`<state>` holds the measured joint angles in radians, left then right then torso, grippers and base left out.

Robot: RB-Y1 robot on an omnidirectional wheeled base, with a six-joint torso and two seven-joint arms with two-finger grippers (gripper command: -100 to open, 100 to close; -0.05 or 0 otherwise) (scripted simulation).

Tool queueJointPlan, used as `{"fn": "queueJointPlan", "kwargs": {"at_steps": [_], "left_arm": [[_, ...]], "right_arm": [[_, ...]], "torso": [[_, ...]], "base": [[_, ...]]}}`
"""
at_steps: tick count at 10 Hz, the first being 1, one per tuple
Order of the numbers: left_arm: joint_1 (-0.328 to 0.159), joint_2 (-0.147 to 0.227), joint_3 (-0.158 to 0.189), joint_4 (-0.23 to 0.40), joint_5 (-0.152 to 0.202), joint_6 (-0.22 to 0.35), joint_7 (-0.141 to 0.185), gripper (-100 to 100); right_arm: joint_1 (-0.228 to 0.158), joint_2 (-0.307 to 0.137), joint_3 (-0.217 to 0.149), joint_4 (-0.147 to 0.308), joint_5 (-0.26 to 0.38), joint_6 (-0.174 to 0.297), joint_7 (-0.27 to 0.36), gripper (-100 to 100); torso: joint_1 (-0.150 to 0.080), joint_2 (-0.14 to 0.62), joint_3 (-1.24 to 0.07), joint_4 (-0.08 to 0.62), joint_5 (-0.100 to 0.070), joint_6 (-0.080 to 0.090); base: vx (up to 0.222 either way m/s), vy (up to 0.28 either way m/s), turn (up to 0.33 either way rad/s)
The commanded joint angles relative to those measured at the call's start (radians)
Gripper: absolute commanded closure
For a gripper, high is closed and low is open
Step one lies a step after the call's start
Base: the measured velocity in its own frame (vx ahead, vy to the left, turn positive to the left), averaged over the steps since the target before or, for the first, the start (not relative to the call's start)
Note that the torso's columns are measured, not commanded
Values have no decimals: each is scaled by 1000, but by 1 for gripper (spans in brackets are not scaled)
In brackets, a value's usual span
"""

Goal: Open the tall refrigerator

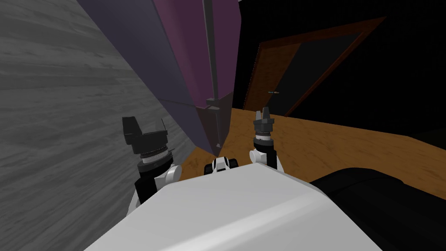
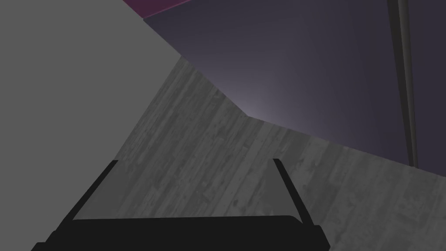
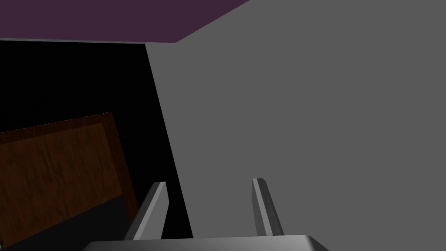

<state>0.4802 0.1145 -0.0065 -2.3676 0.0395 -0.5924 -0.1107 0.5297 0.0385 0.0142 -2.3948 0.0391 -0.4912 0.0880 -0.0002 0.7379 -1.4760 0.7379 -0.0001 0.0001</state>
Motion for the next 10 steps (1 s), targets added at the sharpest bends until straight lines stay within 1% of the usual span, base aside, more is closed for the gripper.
{"fn": "queueJointPlan", "kwargs": {"at_steps": [1, 4, 9, 10], "left_arm": [[-5, 51, 8, -11, 1, 57, 19, -100], [-10, 97, 19, -26, 2, 135, 45, -100], [-19, 159, 42, -48, 5, 280, 98, -100], [-19, 159, 42, -48, 5, 290, 98, -100]], "right_arm": [[0, 0, 0, 0, 0, 0, 0, 0], [0, 0, 0, 0, 0, 0, 0, 0], [0, 0, 0, 0, 0, 0, 0, 0], [0, 0, 0, 0, 0, 0, 0, 0]], "torso": [[0, 0, 0, 0, 0, 0], [0, 0, 0, 0, 0, 0], [0, 0, 0, 0, 0, 0], [0, 0, 0, 0, 0, 0]], "base": [[-2, -25, -72], [-8, -26, -81], [-5, -30, -104], [-2, -21, -28]]}}
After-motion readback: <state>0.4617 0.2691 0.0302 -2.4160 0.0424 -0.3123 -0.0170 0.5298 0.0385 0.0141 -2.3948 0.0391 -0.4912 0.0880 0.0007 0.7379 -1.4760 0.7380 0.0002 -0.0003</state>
